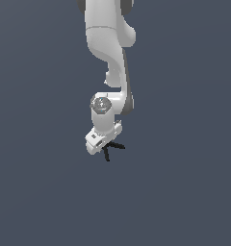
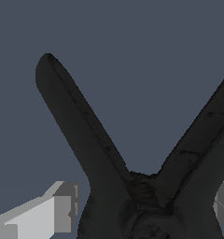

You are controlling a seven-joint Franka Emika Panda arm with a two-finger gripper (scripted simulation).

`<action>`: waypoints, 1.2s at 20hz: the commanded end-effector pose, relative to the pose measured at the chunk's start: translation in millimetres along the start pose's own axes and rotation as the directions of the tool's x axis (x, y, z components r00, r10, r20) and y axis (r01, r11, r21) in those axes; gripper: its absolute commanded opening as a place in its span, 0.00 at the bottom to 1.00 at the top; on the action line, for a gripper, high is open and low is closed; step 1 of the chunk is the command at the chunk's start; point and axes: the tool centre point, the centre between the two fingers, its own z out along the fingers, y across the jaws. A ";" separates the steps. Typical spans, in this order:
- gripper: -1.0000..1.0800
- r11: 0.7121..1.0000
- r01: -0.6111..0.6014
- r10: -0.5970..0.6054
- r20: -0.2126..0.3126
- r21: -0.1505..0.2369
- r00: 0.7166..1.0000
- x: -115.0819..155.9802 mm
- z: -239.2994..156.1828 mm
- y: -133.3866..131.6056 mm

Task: Pick up the object and move it to a goal position.

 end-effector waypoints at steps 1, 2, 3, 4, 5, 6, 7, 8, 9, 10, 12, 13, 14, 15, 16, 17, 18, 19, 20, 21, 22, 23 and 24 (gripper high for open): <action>0.00 1.000 -0.001 0.001 0.000 0.000 1.000 -0.5 1.2 0.5; 0.00 1.000 -0.002 0.002 0.000 -0.001 1.000 -1.0 0.1 1.1; 0.00 1.000 -0.002 0.002 0.000 -0.001 1.000 -1.1 -0.2 1.2; 0.00 1.000 -0.002 0.002 0.000 -0.001 1.000 -1.4 -1.1 1.5; 0.00 1.000 -0.002 0.002 0.000 -0.001 1.000 -1.8 -2.6 2.0; 0.00 1.000 -0.002 0.002 0.000 -0.001 1.000 -2.4 -4.7 2.7; 0.00 1.000 -0.002 0.002 0.000 -0.001 1.000 -3.2 -7.4 3.6; 0.00 1.000 -0.002 0.002 0.000 -0.001 1.000 -4.2 -10.8 4.7; 0.00 1.000 -0.002 0.002 0.000 -0.001 1.000 -5.4 -14.7 6.0; 0.00 1.000 -0.002 0.002 0.000 -0.001 1.000 -6.8 -19.4 7.5; 0.00 1.000 -0.001 0.001 0.001 -0.001 1.000 -9.8 -30.5 11.0; 0.00 1.000 -0.001 0.001 0.001 -0.001 1.000 -11.8 -37.1 13.2; 0.00 1.000 -0.001 0.001 0.001 -0.001 1.000 -13.8 -44.3 15.6; 0.00 1.000 -0.001 0.001 0.001 -0.001 1.000 -16.1 -52.1 18.1; 0.00 1.000 -0.001 0.001 0.000 0.000 1.000 -18.3 -60.4 20.7; 0.00 1.000 -0.001 0.001 0.000 0.000 1.000 -20.8 -69.3 23.7; 0.00 1.000 -0.001 0.001 0.000 0.000 1.000 -23.4 -78.7 26.8; 0.00 1.000 -0.001 0.001 0.000 0.000 1.000 -26.1 -88.5 30.0; 0.00 1.000 -0.001 0.001 0.000 0.000 1.000 -28.9 -98.8 33.4; 0.00 1.000 0.000 0.000 0.000 0.000 1.000 -31.8 -109.6 37.0; 0.00 1.000 0.000 0.000 0.000 0.000 1.000 -34.8 -120.6 40.7; 0.00 1.000 0.000 0.000 0.000 0.000 1.000 -37.7 -131.4 44.3; 0.00 1.000 0.000 0.000 0.000 0.000 1.000 -40.5 -142.0 47.9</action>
